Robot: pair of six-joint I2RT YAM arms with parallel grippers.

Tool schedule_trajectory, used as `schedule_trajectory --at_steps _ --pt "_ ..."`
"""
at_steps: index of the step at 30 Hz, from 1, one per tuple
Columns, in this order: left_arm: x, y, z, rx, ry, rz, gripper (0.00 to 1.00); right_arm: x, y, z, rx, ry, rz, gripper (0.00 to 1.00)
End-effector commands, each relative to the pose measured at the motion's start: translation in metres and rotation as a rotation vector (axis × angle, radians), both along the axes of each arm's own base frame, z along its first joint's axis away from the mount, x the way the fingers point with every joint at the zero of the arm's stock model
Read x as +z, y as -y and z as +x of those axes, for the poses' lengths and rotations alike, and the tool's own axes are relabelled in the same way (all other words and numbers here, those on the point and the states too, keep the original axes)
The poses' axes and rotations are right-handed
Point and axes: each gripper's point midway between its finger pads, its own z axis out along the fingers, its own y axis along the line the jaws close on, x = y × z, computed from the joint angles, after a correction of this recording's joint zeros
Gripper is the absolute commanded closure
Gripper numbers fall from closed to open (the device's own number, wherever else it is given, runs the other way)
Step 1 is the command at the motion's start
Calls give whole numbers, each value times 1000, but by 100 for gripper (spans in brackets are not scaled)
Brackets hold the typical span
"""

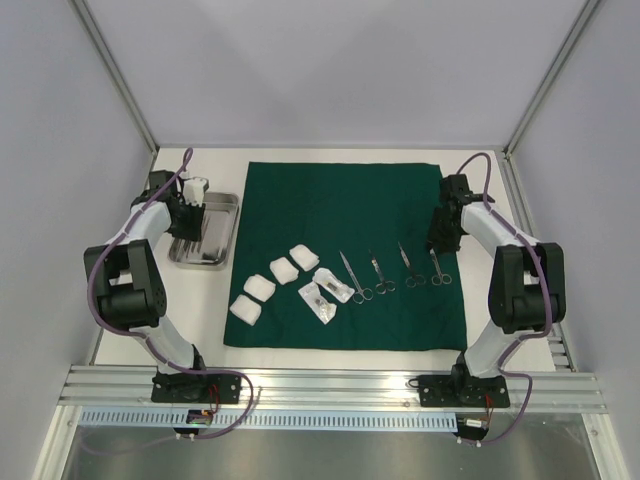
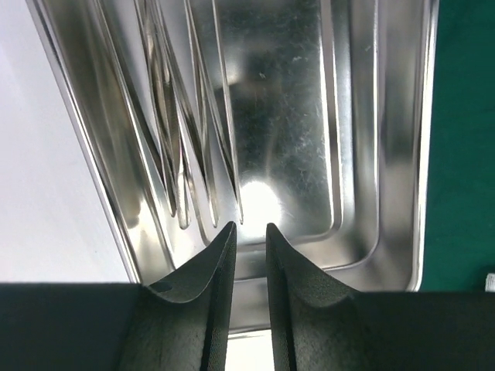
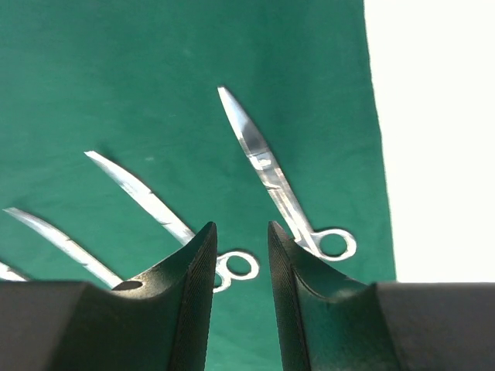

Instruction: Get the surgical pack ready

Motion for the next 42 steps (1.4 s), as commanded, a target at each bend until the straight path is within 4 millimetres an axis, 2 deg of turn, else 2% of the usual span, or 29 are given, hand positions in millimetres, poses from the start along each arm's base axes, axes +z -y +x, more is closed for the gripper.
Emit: schedule_trajectory --at_steps 1,5,9,15,18,20,24,31,34,42 --pt "13 6 -13 -47 6 -15 69 1 21 -3 49 -62 -128 65" --pt "13 11 -19 -71 3 -31 69 -12 29 -9 67 -121 -142 66" --pt "9 14 -22 -77 -7 -44 69 -28 20 -9 117 -159 -91 67" --pt "9 15 -20 -79 -5 -58 69 -47 23 -9 141 -211 -106 68" --pt "11 17 -20 -82 -4 -65 69 -55 27 -13 141 -242 -133 75" --pt "11 17 -20 -84 -2 -64 69 -57 28 -16 159 -252 -158 83" --pt "10 18 -20 -85 -4 -66 69 -52 26 -18 192 -243 -188 99" --pt "8 18 -21 -90 -10 -70 69 -27 25 -12 184 -160 -190 100" --pt "9 19 -22 -93 -8 -69 69 -9 25 -6 165 -83 -188 100" --pt "11 21 -22 -105 -7 -83 70 9 24 1 136 21 -184 99"
